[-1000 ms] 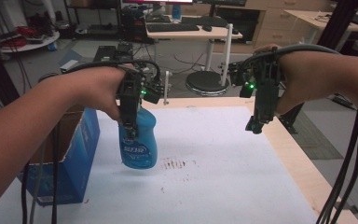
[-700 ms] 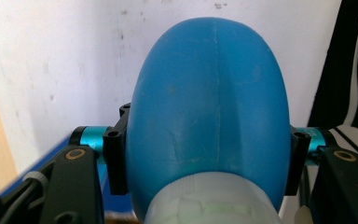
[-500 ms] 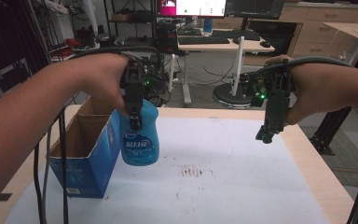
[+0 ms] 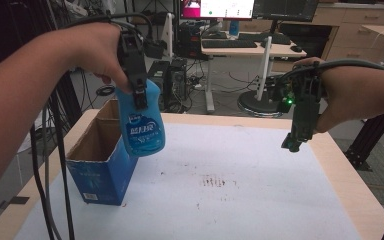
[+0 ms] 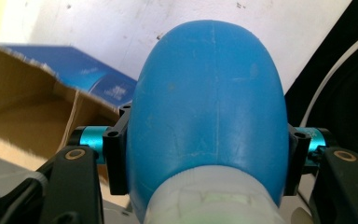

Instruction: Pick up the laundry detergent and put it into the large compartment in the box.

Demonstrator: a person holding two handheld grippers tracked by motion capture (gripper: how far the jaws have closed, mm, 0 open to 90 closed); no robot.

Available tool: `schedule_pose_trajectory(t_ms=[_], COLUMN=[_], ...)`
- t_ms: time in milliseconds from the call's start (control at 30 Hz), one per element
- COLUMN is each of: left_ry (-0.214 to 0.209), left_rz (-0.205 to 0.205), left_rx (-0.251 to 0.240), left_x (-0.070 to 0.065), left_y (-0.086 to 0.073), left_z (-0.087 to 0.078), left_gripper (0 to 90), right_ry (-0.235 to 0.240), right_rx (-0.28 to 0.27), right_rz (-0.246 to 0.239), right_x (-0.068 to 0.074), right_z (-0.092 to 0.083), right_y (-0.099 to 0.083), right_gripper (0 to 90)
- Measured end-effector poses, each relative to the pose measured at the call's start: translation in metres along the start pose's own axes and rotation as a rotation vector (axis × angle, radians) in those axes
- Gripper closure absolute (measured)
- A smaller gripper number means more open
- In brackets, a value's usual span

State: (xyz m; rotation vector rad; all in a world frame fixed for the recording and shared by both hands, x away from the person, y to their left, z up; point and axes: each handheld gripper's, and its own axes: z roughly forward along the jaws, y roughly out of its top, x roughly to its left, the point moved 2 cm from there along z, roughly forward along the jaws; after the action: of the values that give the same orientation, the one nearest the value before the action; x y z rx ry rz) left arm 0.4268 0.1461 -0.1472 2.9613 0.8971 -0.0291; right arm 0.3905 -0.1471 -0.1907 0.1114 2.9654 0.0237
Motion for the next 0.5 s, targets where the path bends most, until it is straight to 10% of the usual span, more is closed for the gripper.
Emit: schedule_pose_trajectory(t_ms=[500], left_ry=[-0.024], left_rz=[-0.378], left_rx=[-0.064], left_x=[0.032], left_y=[-0.041], left_z=[-0.033], left_gripper=[37.5], right_ry=[0.007], right_rx=[-0.004], right_rz=[-0.02], right_x=[-0.001], right_z=[-0.001], right_y=[0.009], right_gripper=[1.9])
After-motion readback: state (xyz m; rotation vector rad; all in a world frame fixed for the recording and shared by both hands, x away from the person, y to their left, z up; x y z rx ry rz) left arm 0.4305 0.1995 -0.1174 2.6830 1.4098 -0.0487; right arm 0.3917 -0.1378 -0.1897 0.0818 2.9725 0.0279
